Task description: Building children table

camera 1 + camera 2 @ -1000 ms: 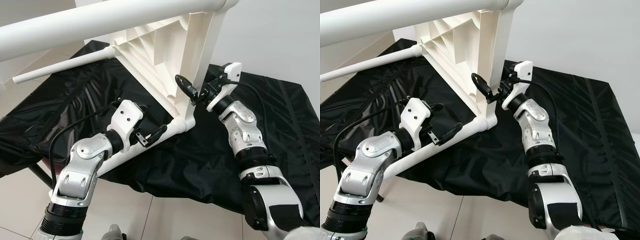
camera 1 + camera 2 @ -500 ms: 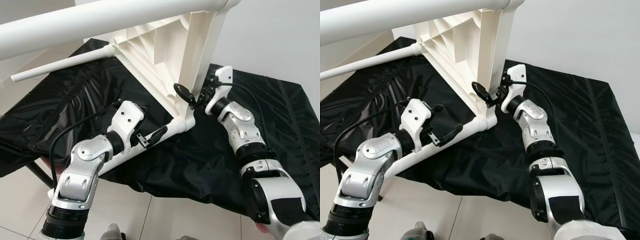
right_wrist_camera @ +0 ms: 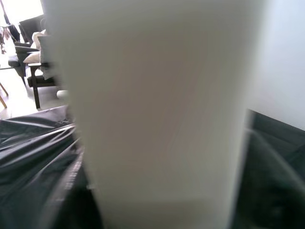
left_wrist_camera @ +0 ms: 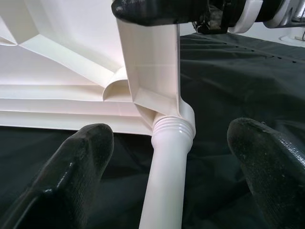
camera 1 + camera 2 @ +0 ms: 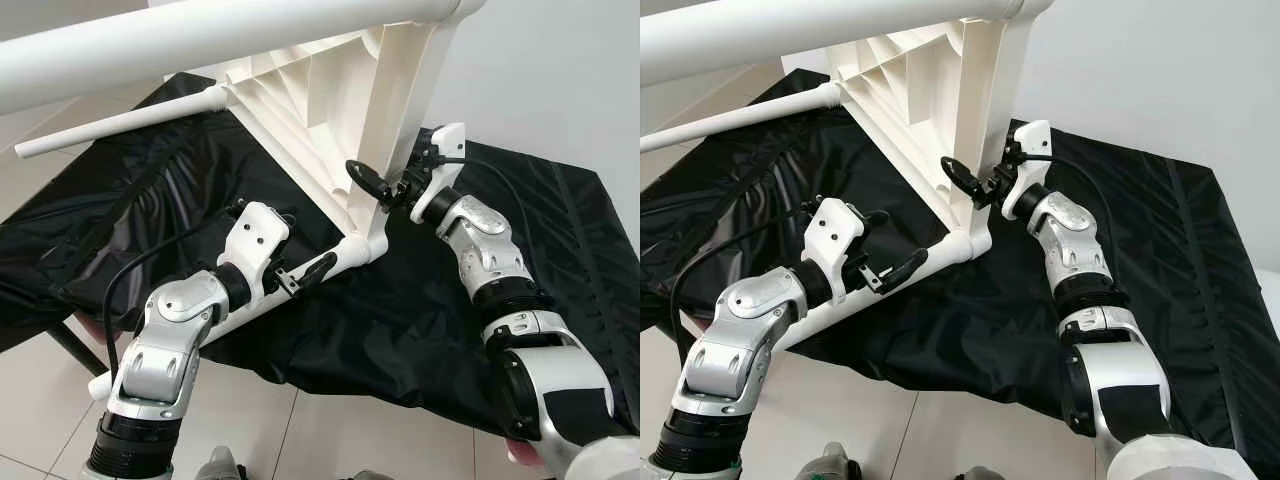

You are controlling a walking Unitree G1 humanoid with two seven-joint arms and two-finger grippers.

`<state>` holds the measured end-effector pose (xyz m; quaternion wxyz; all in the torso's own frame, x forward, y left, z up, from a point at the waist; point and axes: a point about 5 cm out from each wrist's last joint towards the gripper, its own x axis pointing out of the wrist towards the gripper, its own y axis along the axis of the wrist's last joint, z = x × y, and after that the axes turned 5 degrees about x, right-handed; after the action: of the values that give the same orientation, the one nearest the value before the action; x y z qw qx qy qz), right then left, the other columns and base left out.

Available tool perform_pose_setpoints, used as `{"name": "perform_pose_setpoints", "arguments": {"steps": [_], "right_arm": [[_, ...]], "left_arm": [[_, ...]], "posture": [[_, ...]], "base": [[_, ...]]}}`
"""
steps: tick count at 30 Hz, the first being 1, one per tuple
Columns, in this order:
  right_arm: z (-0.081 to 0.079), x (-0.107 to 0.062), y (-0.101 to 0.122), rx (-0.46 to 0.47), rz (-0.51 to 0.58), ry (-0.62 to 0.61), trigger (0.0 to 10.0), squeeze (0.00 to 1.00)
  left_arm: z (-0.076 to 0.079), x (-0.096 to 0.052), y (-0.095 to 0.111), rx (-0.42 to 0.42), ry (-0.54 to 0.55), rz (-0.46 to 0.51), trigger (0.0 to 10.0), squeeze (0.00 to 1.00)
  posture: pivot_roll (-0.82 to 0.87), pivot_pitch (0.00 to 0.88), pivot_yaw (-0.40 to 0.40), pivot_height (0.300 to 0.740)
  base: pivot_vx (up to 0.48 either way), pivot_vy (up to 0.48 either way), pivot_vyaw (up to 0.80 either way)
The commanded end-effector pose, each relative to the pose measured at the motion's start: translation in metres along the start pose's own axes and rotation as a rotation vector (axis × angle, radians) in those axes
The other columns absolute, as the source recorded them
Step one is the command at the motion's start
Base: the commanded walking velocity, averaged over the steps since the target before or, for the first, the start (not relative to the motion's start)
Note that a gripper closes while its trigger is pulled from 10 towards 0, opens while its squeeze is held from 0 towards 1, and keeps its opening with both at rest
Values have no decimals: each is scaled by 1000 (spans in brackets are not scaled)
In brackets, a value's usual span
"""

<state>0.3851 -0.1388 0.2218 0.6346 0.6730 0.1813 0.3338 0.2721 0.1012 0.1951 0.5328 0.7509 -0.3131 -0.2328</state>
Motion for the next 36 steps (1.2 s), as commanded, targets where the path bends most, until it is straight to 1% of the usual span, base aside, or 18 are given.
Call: {"name": "perform_pose_setpoints", "arguments": {"steps": [1, 5, 10, 13, 14, 16, 17, 19, 20, 22, 23, 26, 27, 29, 31, 32, 35, 36], "right_arm": [[-2, 4, 2, 5, -2, 37, 0, 0], [-2, 2, 1, -1, -7, 31, 0, 0], [2, -7, 3, 6, 22, 15, 0, 0], [7, -19, 6, -15, 44, -56, 0, 0], [7, -19, 6, -15, 44, -56, 0, 0], [9, -32, 7, -11, 84, -132, 0, 0], [9, -32, 7, -11, 84, -132, 0, 0], [10, -49, 5, -12, 116, -249, 0, 0], [10, -49, 5, -12, 116, -249, 0, 0], [10, -63, 2, -6, 144, -365, 0, 0], [10, -63, 2, -6, 144, -365, 0, 0], [9, -75, 0, 3, 172, -457, 0, 0], [9, -75, 0, 3, 172, -457, 0, 0], [1, -96, -4, -9, 198, -610, 0, 0], [1, -96, -4, -9, 198, -610, 0, 0], [-3, -104, -4, -24, 202, -659, 0, 0], [-6, -112, -6, -30, 198, -702, 0, 0], [-10, -118, -6, -58, 191, -728, 0, 0]], "left_arm": [[-6, -3, 1, -9, 153, -14, 10000, 0], [-6, -3, 1, -10, 155, -15, 10000, 0], [-6, -2, 1, -23, 153, -14, 10000, 0], [-6, -1, 1, -29, 139, -12, 10000, 0], [-6, -1, 1, -29, 139, -12, 10000, 0], [-5, 0, 2, -33, 129, -10, 10000, 0], [-5, 0, 2, -33, 129, -10, 10000, 0], [-5, 2, 2, -40, 112, -8, 10000, 0], [-5, 2, 2, -40, 112, -8, 10000, 0], [-5, 4, 2, -43, 93, -7, 10000, 0], [-5, 4, 2, -43, 93, -7, 10000, 0], [-5, 5, 3, -41, 73, -6, 10000, 0], [-5, 5, 3, -41, 73, -6, 10000, 0], [-6, 8, 4, -36, 33, -9, 10000, 0], [-6, 8, 4, -36, 33, -9, 10000, 0], [-6, 9, 5, -35, 21, -10, 10000, 0], [-6, 11, 5, -34, 11, -10, 10000, 0], [-6, 12, 6, -34, 3, -7, 10000, 0]], "posture": [[105, 0, -118, 740], [99, 0, -114, 740], [76, 0, -103, 740], [54, 0, -87, 740], [54, 0, -87, 740], [35, 0, -74, 740], [35, 0, -74, 740], [1, 10, -47, 740], [1, 10, -47, 740], [-12, 16, -33, 740], [-12, 16, -33, 740], [-29, 22, -14, 740], [-29, 22, -14, 740], [-62, 35, 23, 740], [-62, 35, 23, 740], [-64, 37, 26, 740], [-76, 40, 37, 740], [-90, 43, 48, 740]], "base": [[0, 0, 0], [0, 0, 0], [0, 0, 0], [0, 0, 0], [0, 0, 0], [0, 0, 0], [0, 0, 0], [0, 0, 0], [0, 0, 0], [0, 0, 0], [0, 0, 0], [0, 0, 0], [0, 0, 0], [0, 0, 0], [0, 0, 0], [0, 0, 0], [0, 0, 0], [0, 0, 0]]}}
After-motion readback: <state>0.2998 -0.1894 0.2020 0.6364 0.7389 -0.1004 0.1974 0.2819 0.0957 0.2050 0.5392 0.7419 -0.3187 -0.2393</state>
